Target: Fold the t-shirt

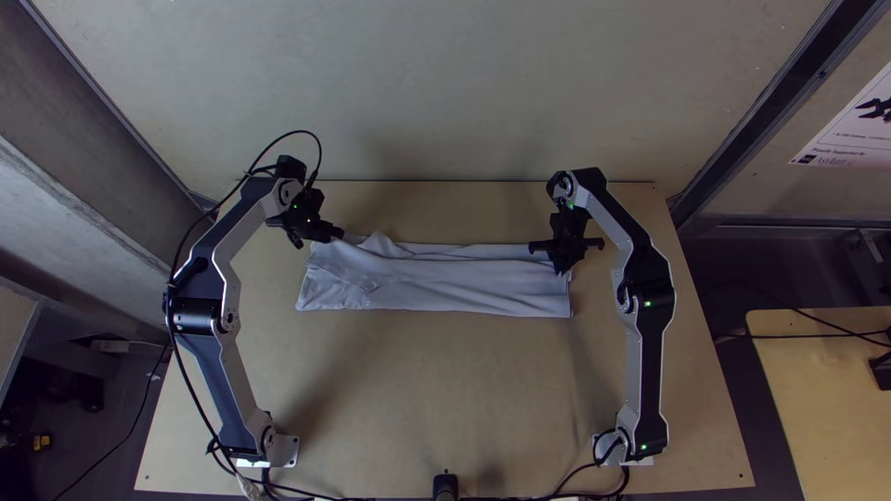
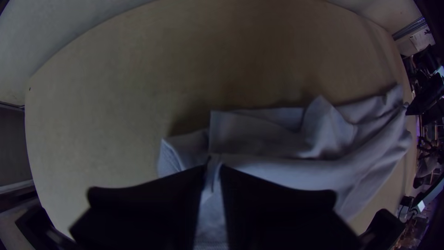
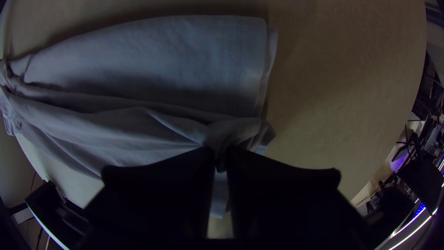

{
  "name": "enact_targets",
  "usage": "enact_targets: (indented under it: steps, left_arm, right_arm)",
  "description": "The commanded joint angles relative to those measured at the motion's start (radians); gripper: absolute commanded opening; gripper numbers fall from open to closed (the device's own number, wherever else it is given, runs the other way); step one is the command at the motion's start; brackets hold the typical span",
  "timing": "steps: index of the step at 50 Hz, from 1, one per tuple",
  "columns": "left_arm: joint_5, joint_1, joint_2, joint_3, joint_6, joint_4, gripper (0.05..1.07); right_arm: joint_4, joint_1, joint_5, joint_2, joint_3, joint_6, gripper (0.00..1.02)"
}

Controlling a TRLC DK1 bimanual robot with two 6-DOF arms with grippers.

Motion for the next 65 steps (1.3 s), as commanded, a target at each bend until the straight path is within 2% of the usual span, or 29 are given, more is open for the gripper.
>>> enact_targets:
  steps: [1,7,11,16,22,34,46,54,65]
  left_arm:
    - [-0.058,-0.03,0.006,-0.054,0.024,0.009,1.0]
    - [-0.08,-0.041,-0.042,-0.115,0.018,0.044,1.01]
    - [-0.063,-0.041,-0.1,-0.175,0.007,0.084,1.02]
    - [-0.027,-0.032,-0.179,-0.245,-0.005,0.129,1.02]
    - [0.069,0.01,-0.26,-0.307,-0.036,0.158,1.02]
    - [0.227,0.108,-0.358,-0.347,-0.091,0.138,1.02]
    - [0.49,0.252,-0.441,-0.396,-0.149,0.129,1.02]
    - [0.582,0.326,-0.452,-0.472,-0.149,0.13,1.02]
    - [0.835,0.442,-0.433,-0.615,-0.123,0.184,1.02]
  right_arm:
    - [-0.023,-0.019,0.012,0.022,0.022,0.005,0.6]
    - [-0.023,-0.022,0.013,-0.01,0.01,0.004,0.91]
    - [-0.023,-0.024,0.02,-0.041,0.007,0.004,0.98]
    - [-0.022,-0.029,0.026,-0.093,0.017,0.016,0.99]
    - [-0.02,-0.042,0.03,-0.158,0.04,0.042,0.99]
    - [-0.02,-0.087,0.033,-0.276,0.105,0.099,0.98]
    - [-0.016,-0.153,0.029,-0.368,0.183,0.133,0.99]
    - [-0.017,-0.173,0.023,-0.423,0.189,0.133,0.99]
    - [-0.017,-0.176,0.018,-0.498,0.16,0.13,0.99]
